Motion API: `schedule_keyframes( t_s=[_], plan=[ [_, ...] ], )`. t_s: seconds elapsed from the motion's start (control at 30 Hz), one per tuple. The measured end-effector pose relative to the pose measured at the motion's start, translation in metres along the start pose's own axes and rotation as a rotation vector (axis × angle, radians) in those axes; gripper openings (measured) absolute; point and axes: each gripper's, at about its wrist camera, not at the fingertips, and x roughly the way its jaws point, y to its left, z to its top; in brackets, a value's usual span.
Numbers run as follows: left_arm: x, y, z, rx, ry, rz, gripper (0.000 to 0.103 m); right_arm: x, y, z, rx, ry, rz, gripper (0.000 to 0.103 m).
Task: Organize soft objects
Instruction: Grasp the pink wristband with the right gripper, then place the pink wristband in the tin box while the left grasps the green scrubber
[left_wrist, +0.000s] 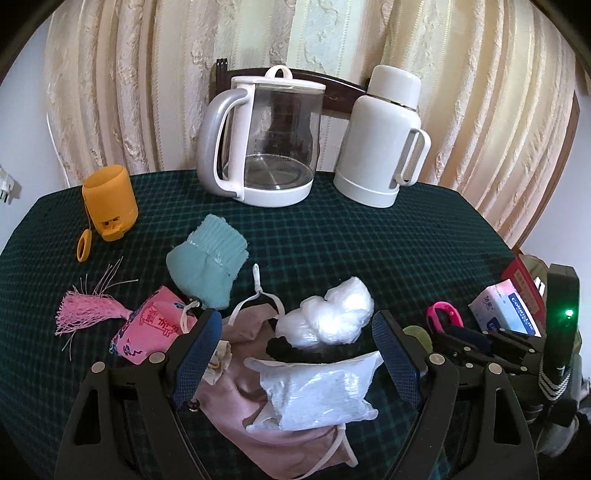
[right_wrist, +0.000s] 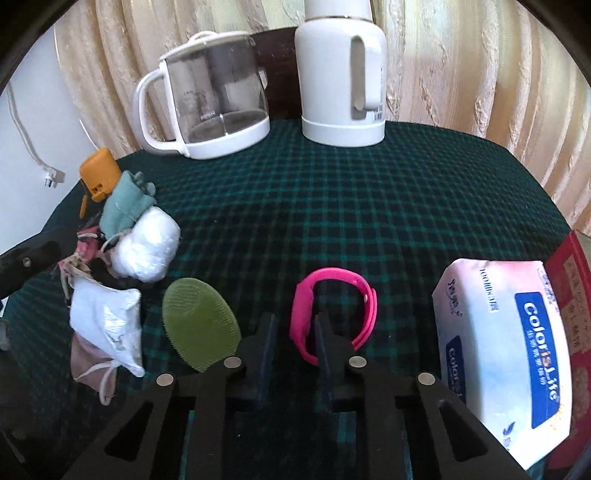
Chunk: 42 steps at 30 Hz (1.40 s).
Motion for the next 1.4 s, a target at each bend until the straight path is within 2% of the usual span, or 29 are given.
schedule_keyframes(
  t_s=[0.17,0.5,0.73,1.03,1.4],
  plan=[
    [0.005,0.000,-0.001,0.000,0.010,0.001,0.084,0.005,0.001,0.000,-0.007,-0.001,-0.024,0.013],
    [0.011,-0.011,-0.005,0.029,0.026,-0.005,0.084,-0.023,0.003,0.003,0.026,-0.082,0.024,0.012],
    [0.008,-0.041,-0.009,0.121,0.007,-0.048,0.084,-0.051,-0.002,0.007,0.045,-0.155,0.023,0.012],
    [0.018,-0.093,-0.023,0.260,0.043,-0.107,0.084,-0.080,-0.023,0.006,0.105,-0.228,0.009,0.012],
    [0.057,-0.108,-0.027,0.249,0.113,-0.059,0.084,-0.091,-0.033,0.000,0.136,-0.260,0.013,0.012]
  ],
)
